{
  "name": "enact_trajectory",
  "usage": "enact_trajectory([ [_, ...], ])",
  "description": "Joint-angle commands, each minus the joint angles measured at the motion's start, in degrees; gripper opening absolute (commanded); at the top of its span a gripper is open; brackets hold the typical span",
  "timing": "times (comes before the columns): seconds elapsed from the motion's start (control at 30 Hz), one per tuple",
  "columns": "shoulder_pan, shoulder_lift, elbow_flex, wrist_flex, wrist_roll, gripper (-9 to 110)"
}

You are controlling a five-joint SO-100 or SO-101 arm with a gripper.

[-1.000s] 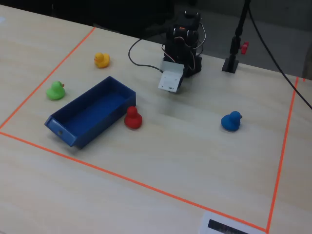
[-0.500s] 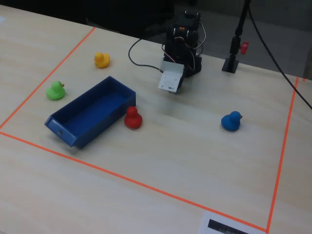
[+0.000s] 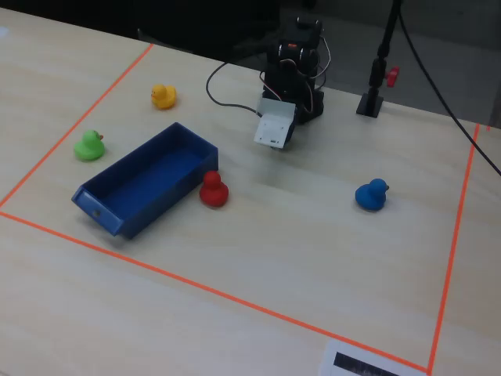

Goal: Grasp green duck and put it into box.

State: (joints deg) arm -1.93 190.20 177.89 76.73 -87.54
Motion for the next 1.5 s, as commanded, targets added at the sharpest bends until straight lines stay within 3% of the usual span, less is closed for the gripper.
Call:
enact_trajectory([
  [0.0,0.4,-0.5,-1.2,0.4,-0.4,0],
  [0.27,5.5,-20.6,-29.3,-0.2,-0.4,0],
  [0.6,25.2,-55.3,-69.2,-3.6,-9.9,7],
  [0.67,29.2,-60.8,-72.9,-10.6,-9.9,9],
  [0.83,38.9,-72.9,-74.0,-41.0,-4.9,11],
  [1.23,54.7,-100.7,-79.1,-85.9,2.6,15],
  [1.47,58.4,-109.8,-74.1,-95.7,-6.0,23],
])
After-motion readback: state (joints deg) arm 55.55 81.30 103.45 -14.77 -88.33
